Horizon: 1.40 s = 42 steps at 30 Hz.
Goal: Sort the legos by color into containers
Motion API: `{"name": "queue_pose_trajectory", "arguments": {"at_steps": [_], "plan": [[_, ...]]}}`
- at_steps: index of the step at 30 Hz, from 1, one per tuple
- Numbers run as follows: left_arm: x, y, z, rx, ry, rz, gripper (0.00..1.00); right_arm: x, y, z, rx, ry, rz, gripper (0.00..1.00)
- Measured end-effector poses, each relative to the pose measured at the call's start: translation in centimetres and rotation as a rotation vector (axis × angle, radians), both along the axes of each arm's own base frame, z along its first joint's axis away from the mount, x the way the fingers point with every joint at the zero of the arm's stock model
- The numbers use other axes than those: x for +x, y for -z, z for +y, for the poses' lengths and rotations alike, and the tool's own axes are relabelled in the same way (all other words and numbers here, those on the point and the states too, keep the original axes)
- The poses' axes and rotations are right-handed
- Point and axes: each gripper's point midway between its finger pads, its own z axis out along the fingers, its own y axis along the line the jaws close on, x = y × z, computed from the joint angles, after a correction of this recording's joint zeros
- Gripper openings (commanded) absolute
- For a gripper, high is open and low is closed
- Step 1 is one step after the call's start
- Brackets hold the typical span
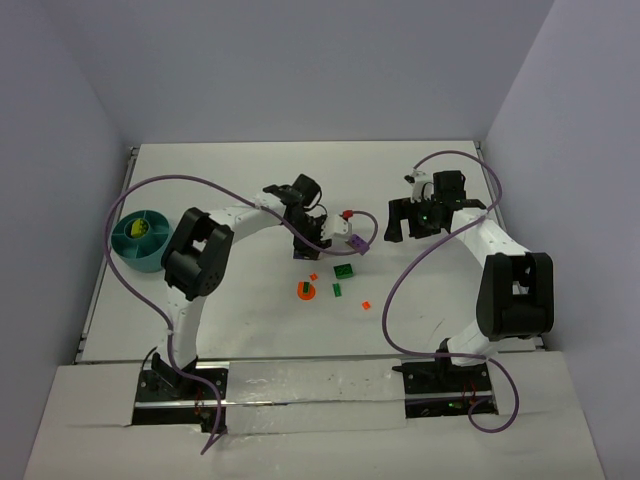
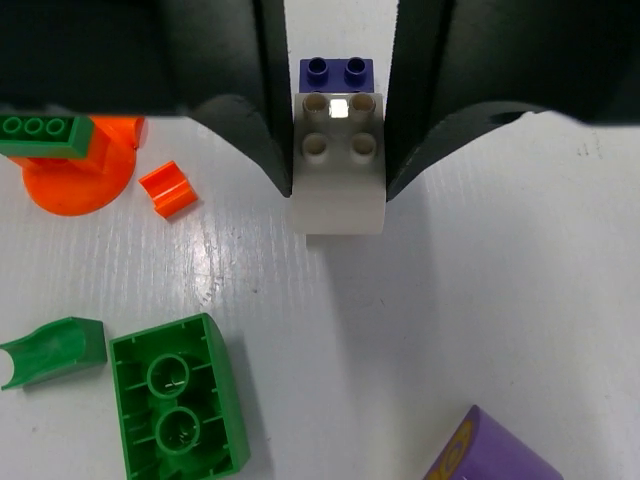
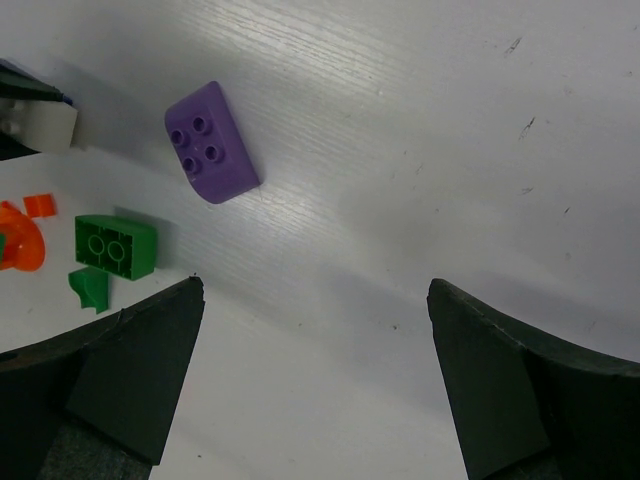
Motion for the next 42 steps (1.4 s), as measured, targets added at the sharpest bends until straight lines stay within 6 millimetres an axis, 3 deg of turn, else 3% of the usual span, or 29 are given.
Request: {"name": "queue_pose_trajectory", "arguments": {"at_steps": [2,4,7,9,11,13,16,18,21,24,27,34,42], "plan": [[0.1,0.0,0.0,-0.002,-0.006,0.0,0.17,0.0,-0.1,0.1,0.006,-0.004,-0.001,1.0],[0.1,-0.1,-0.1,-0.006,-0.021,0.006,0.07,-0.1,-0.3,0.3,0.017,-0.011,-0.006,1.0],[0.2,-0.9,-0.3,-0.047,-0.072,0.04,0.0,-0.2,-1.3,0.9,0.043,-0.04,-0.035,1.0],[0.5,-2.6,-0.6,-0.12,-0.138,0.088,0.0,-0.4,-2.6,1.5,0.075,-0.078,-0.064,1.0],[1.4,-5.7,-0.4,-0.242,-0.242,0.158,0.0,-0.6,-4.5,2.5,0.122,-0.131,-0.098,0.99],[3.1,-10.1,0.6,-0.42,-0.377,0.222,0.0,-0.6,-6.6,3.7,0.173,-0.195,-0.138,0.99],[5.0,-17.4,4.6,-0.711,-0.542,0.251,0.0,-0.6,-10.1,6.1,0.252,-0.305,-0.202,0.98],[4.2,-21.2,6.6,-0.85,-0.586,0.289,0.0,-1.3,-12.2,8.5,0.307,-0.394,-0.232,0.98],[1.0,-25.2,6.1,-1.001,-0.531,0.384,0.0,-3.1,-14.2,12.3,0.402,-0.518,-0.238,0.98],[-2.3,-26.3,5.3,-1.075,-0.483,0.511,0.0,-5.0,-15.5,15.4,0.465,-0.612,-0.221,0.98],[-3.7,-26.7,5.3,-1.106,-0.489,0.616,0.0,-6.3,-16.7,17.9,0.504,-0.69,-0.215,0.98],[-5.1,-29.6,5.6,-1.182,-0.442,0.675,0.0,-8.1,-18.1,21.6,0.584,-0.771,-0.191,0.96],[-6.0,-30.1,5.3,-1.19,-0.419,0.708,0.0,-7.9,-18.6,23.8,0.643,-0.788,-0.137,0.92]]}}
